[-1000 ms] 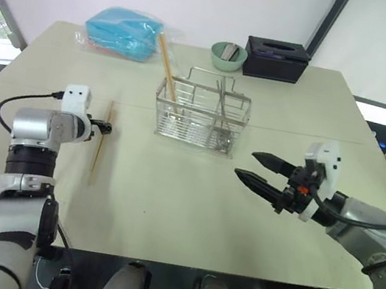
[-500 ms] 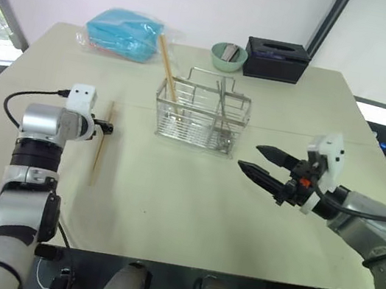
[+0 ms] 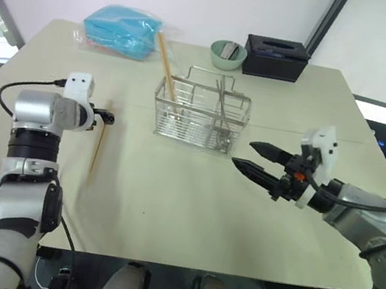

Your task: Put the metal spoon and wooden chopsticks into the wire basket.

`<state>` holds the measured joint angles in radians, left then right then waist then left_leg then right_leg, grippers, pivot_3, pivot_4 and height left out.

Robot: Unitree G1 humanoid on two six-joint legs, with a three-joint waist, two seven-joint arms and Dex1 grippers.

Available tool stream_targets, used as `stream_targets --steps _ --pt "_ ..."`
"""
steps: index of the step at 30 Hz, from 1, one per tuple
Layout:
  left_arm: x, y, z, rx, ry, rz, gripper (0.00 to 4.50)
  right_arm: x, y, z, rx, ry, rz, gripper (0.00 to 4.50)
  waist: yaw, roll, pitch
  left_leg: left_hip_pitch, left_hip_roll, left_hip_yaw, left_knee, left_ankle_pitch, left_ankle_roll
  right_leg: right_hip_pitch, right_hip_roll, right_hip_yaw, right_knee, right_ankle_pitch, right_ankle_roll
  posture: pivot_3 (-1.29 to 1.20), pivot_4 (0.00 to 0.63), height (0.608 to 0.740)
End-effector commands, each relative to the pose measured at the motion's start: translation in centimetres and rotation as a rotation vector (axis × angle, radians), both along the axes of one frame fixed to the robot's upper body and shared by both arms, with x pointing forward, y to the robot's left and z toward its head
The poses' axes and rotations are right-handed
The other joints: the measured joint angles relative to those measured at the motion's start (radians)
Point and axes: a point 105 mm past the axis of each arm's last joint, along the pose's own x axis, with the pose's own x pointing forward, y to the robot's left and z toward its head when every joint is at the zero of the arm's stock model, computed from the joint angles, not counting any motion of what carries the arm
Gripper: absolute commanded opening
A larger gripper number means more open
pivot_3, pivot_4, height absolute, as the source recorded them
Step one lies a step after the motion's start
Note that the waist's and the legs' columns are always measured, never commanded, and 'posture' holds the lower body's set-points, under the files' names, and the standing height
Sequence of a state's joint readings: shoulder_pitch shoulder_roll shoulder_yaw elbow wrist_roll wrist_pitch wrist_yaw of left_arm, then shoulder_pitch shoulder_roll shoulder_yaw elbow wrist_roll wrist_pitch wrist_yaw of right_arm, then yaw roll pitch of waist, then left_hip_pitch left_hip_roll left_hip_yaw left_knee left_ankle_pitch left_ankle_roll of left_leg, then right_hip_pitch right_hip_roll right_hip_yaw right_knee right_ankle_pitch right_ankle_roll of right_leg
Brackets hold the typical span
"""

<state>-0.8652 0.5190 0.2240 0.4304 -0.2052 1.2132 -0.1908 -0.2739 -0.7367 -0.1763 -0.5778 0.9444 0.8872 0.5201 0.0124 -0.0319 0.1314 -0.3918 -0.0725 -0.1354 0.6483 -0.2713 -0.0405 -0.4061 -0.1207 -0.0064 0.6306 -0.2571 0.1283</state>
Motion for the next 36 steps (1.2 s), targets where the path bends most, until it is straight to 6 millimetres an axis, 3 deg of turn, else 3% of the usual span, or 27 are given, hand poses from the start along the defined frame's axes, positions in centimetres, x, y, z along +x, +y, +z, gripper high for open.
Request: stream_targets --steps 1,11,22,26,33,36 --pt "-0.2 1.3 2.2 0.040 -0.054 0.028 4.47 0.1 0.0 0.7 0.006 -0.028 0.005 3.38 -0.001 0.000 0.000 0.000 0.000 0.000 0.000 0.000 0.000 0.000 0.000 0.000 0.000 0.000 0.000 0.00 0.150 0.654" --pt "-1.2 3.2 0.9 0.103 -0.003 0.062 4.47 0.1 0.1 0.4 -0.002 -0.020 0.008 3.38 0.002 -0.001 0.000 0.000 0.000 0.000 0.000 0.000 0.000 0.000 0.000 0.000 0.000 0.000 0.000 0.00 0.150 0.654" --pt "-1.6 2.4 -3.2 0.092 0.107 0.044 4.47 0.2 0.0 0.3 -0.010 -0.021 -0.003 3.38 0.002 -0.001 0.000 0.001 0.000 0.000 0.000 0.000 0.000 0.001 0.000 0.000 0.001 0.000 0.000 0.00 0.150 0.654" --pt "-1.3 2.0 -3.8 0.090 0.116 0.033 4.47 0.2 0.0 0.2 -0.006 -0.022 -0.012 3.38 0.003 0.001 -0.001 0.002 0.000 0.000 0.000 0.000 0.000 0.002 0.000 0.000 0.001 0.000 0.000 0.00 0.150 0.654" --pt "-0.3 2.4 -1.7 0.116 0.061 0.041 4.47 0.1 0.0 0.2 -0.002 -0.025 -0.021 3.38 0.002 0.002 -0.001 0.002 0.000 0.000 0.001 0.000 0.000 0.002 0.000 0.000 0.001 0.000 0.000 0.00 0.150 0.654" --pt "0.7 1.0 1.8 0.055 -0.050 0.015 4.47 0.1 -0.4 0.0 -0.023 -0.021 -0.019 3.38 0.002 -0.001 0.000 0.001 0.000 0.000 0.001 0.000 0.000 0.001 0.000 0.000 0.001 0.000 0.000 0.00 0.150 0.654"
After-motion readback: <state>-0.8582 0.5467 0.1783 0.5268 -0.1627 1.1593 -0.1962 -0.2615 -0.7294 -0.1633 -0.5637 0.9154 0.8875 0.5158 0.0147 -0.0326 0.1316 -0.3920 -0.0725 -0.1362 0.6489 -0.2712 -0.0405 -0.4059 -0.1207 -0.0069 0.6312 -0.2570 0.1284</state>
